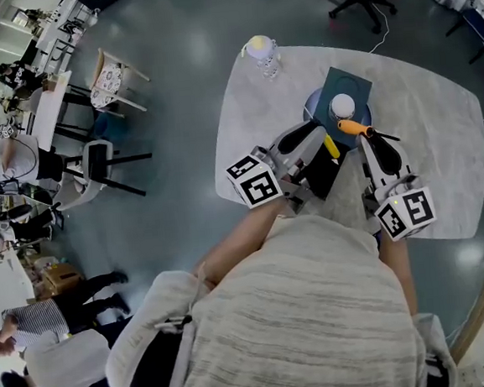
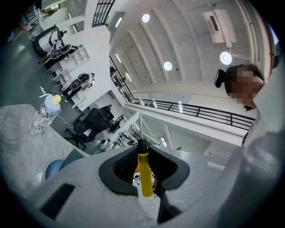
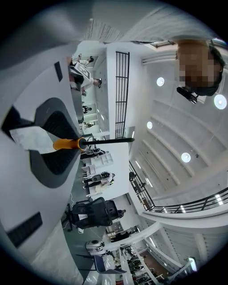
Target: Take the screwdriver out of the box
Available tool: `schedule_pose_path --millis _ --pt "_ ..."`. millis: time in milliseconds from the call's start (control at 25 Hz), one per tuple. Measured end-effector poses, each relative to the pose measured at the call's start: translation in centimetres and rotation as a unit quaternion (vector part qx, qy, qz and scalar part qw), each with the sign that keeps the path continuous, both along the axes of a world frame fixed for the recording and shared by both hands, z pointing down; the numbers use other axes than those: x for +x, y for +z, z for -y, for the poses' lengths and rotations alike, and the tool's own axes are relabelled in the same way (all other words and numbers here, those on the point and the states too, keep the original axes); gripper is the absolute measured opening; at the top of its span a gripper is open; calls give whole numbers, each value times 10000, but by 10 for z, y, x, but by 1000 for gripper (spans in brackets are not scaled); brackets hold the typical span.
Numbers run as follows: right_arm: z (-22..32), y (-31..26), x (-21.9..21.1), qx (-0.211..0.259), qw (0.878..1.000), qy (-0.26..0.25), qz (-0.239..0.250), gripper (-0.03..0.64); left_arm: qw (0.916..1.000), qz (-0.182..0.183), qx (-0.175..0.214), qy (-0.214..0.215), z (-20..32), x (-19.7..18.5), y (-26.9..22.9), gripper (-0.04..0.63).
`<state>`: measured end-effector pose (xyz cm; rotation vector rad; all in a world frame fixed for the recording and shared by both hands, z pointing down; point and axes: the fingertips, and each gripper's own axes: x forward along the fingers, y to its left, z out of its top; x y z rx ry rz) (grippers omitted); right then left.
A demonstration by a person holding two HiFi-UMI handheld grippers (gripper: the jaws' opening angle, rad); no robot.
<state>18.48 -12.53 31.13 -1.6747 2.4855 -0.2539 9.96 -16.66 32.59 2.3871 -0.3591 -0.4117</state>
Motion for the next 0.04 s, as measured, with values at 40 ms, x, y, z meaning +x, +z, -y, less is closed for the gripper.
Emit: schedule_pose_path --millis 40 --pt "1 0 1 10 10000 8 -3 67 10000 11 9 9 1 1 0 81"
